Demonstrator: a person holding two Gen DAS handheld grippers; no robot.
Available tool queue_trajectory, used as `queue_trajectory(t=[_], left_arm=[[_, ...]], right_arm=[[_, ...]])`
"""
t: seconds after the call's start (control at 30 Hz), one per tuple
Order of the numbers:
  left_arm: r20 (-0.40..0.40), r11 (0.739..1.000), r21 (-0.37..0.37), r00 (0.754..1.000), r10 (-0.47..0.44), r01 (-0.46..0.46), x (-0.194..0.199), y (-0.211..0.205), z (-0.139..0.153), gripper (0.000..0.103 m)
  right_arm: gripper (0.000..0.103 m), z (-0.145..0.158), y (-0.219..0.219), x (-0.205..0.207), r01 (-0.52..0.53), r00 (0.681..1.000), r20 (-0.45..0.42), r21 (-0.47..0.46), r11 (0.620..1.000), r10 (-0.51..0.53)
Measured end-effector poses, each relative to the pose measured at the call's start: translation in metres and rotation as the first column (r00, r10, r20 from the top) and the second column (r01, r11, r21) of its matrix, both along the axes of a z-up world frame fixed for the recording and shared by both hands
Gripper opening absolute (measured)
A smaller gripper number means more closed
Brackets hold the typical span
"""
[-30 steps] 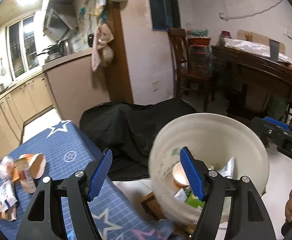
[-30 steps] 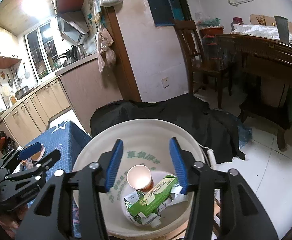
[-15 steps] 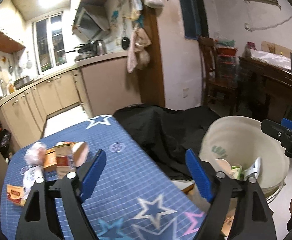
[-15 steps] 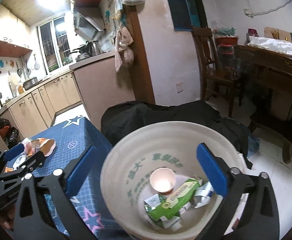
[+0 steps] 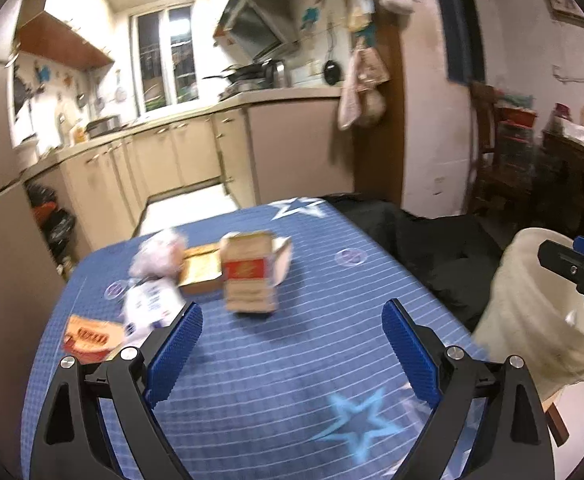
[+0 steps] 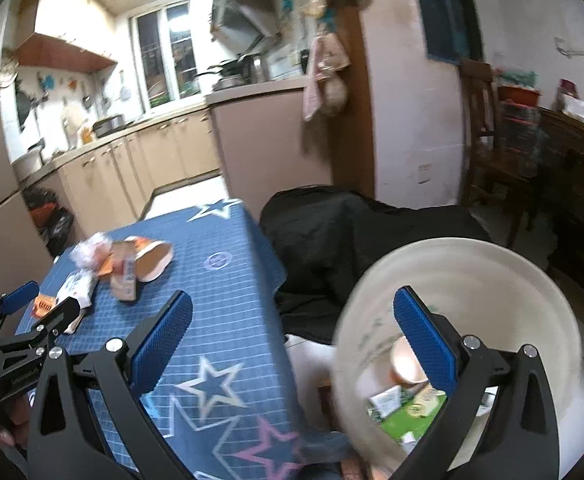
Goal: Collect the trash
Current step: 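Move both grippers back over the table toward the remaining trash, then grasp the white alcohol wipes pack with the left gripper while the right grasps the cigarette pack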
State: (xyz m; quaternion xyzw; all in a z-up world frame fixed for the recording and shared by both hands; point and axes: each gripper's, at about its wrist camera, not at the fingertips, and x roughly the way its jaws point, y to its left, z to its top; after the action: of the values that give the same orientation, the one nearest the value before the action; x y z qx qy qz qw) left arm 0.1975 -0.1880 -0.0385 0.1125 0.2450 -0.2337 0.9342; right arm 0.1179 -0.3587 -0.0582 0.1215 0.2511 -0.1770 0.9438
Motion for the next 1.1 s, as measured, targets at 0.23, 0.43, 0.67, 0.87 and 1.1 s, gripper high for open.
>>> queue_trajectory(t=[0.23,0.43,0.67,0.87,1.1], left_arm=[[-0.05,0.991,-0.012,0.99,0.135,-0.135,0.028,0.062,-0.015,0.094],[-0.083,0.969,-0.018,0.966,0.246,-0.248,0.049,0.109,-0.026,0.094],[-0.129,0.932,-0.042,0.927,0.353,-0.361,0.076,0.161,-0.033,0.094],[-0.133,0.925,-0.01,0.917,0.376,-0.381,0.096,0.183,-0.042,0.094],[-0.224,0.937,-0.091,0.924,0.311,-0.337,0.119,0.185,-0.042,0.094]], right_arm=[[0.098,-0.011,0.045,0.04,-0.126,0.991,-0.044,-0.009,0.992,0.125],[0.097,-0.023,0.079,0.072,-0.228,0.971,-0.074,-0.012,0.974,0.227],[0.097,-0.037,0.104,0.127,-0.343,0.936,-0.084,0.011,0.939,0.343],[0.097,-0.058,0.105,0.177,-0.365,0.916,-0.141,0.096,0.926,0.376],[0.097,-0.071,0.103,0.21,-0.379,0.904,-0.149,0.154,0.913,0.401]])
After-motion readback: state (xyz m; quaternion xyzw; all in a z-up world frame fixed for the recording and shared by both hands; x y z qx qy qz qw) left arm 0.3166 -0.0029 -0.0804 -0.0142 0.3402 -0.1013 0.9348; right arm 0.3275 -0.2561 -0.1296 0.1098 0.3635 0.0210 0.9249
